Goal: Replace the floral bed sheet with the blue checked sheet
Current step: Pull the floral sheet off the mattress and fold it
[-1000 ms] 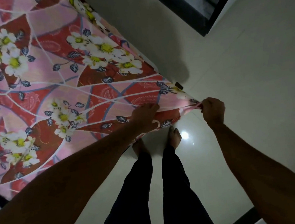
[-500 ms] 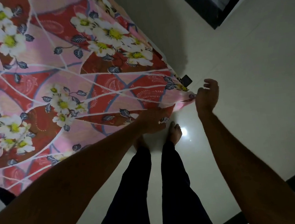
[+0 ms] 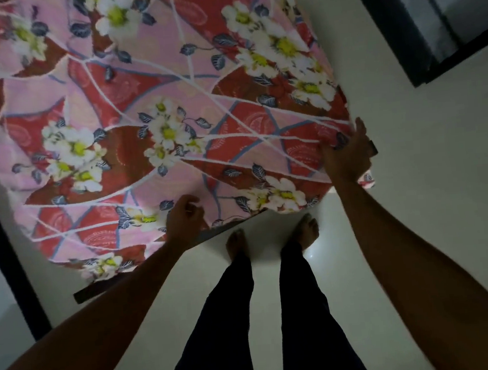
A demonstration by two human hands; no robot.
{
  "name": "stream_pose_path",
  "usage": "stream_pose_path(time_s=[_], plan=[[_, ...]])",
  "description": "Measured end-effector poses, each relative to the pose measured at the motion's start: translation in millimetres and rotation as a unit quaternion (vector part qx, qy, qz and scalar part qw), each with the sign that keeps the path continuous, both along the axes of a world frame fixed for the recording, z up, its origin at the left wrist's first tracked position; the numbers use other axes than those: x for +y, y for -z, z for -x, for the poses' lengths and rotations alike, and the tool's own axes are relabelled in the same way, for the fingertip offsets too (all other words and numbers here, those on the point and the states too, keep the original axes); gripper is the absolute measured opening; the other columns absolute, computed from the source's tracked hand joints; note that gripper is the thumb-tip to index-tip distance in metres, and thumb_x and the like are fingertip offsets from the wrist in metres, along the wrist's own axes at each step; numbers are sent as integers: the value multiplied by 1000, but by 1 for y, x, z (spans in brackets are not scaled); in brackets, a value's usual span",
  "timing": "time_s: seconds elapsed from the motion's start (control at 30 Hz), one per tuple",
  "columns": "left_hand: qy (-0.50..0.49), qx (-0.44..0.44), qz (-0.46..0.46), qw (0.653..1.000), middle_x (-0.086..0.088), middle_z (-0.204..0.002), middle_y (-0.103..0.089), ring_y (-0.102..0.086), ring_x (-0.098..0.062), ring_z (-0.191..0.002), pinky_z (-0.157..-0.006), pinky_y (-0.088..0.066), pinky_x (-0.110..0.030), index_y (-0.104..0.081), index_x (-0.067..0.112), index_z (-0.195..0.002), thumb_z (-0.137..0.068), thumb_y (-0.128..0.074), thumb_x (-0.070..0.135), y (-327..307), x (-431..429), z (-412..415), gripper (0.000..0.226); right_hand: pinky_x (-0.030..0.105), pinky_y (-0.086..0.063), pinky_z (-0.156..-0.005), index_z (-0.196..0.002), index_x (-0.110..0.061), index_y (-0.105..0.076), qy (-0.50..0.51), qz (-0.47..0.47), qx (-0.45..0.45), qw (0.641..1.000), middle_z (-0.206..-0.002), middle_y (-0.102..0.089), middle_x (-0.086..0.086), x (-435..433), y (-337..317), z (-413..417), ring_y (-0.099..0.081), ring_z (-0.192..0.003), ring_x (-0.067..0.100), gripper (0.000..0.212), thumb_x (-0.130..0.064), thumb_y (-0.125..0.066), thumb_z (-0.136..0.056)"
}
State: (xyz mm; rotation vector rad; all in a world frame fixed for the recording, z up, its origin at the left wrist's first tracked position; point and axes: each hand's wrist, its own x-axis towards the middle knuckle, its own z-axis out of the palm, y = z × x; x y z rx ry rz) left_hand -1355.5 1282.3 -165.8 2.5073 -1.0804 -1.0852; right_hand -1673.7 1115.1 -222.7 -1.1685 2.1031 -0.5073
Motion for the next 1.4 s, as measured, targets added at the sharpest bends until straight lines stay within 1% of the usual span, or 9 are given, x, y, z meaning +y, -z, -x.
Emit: stream_pose_path(time_s=[0.13, 0.33, 0.47, 0.57, 0.67, 0.77, 0.87, 1.07, 1.4], plan=[[-63, -29, -34, 997, -4, -94, -69, -65, -23, -85, -77, -48, -31, -63, 15, -106, -83, -72, 25, -3, 49, -66, 27, 49, -33, -105, -127, -11, -54, 20, -98, 67, 993, -124, -59, 19, -5, -7, -4, -51, -120, 37, 38, -23, -56, -91], [-74, -22, -29, 997, 0, -84, -67, -68, -24, -74, -72, -55, -37, -62, 19, -110, -80, -66, 29, -9, 103, -141, 31, 45, -39, -104, -134, -22, -52, 105, 51, 209, 971, -131, -56, 10, 20, -23, -65, -50, -125, 31, 54, -37, -43, -83], [-132, -44, 22, 990, -6, -89, -64, -62, -24, -77, -70, -48, -22, -60, 8, -106, -84, -70, 7, -18, 138, -205, 25, 46, -44, -96, -117, -8, -61, -54, 150, 75, 984, -120, -57, 18, 85, -27, -149, -51, -114, 35, 40, -20, -61, -78], [-215, -50, 36, 975, -20, -97, -63, -63, -39, -91, -78, -52, -45, -57, -2, -107, -69, -73, 18, -8, 177, -280, 46, 44, -40, -99, -114, -6, -64, -217, 217, 59, 950, -120, -60, 21, 151, -15, -236, -50, -116, 34, 37, -16, -58, -79], [-302, 3, 83, 950, -1, -88, -67, -66, -20, -84, -75, -52, -33, -65, 16, -109, -51, -70, 25, -20, 194, -331, 58, 45, -46, -98, -116, -8, -65, -319, 255, 36, 912, -126, -62, 16, 192, -14, -342, -55, -116, 33, 33, -17, -61, -84], [-227, 34, 106, 968, 27, -73, -69, -65, 8, -70, -66, -51, -11, -71, 42, -85, -55, -74, 20, -28, 202, -365, 38, 49, -43, -102, -122, -8, -63, -410, 276, 38, 868, -131, -60, 17, 207, -18, -443, -54, -121, 34, 35, -20, -61, -89], [-204, -8, 99, 974, -6, -112, -63, -62, -20, -104, -93, -51, -34, -62, 11, -121, -75, -78, 26, -17, 199, -413, 51, 55, -30, -113, -138, -15, -55, -468, 214, 67, 855, -148, -48, 12, 202, -28, -520, -41, -138, 31, 49, -32, -60, -92], [-66, -61, 119, 989, -23, -107, -60, -60, -34, -94, -84, -49, -41, -62, -1, -118, -73, -46, 52, -22, 123, -462, 71, 58, -10, -119, -140, -19, -53, -496, 155, 87, 850, -156, -39, 10, 157, -30, -599, -26, -148, 30, 55, -52, -46, -98], [88, -111, 119, 983, -17, -116, -61, -62, -37, -100, -86, -51, -43, -65, 12, -118, -74, -50, 45, 8, -13, -537, 57, 68, 4, -115, -156, -36, -22, -532, 103, 153, 826, -167, -8, 3, 104, 1, -651, -2, -154, 31, 65, -65, -25, -98]])
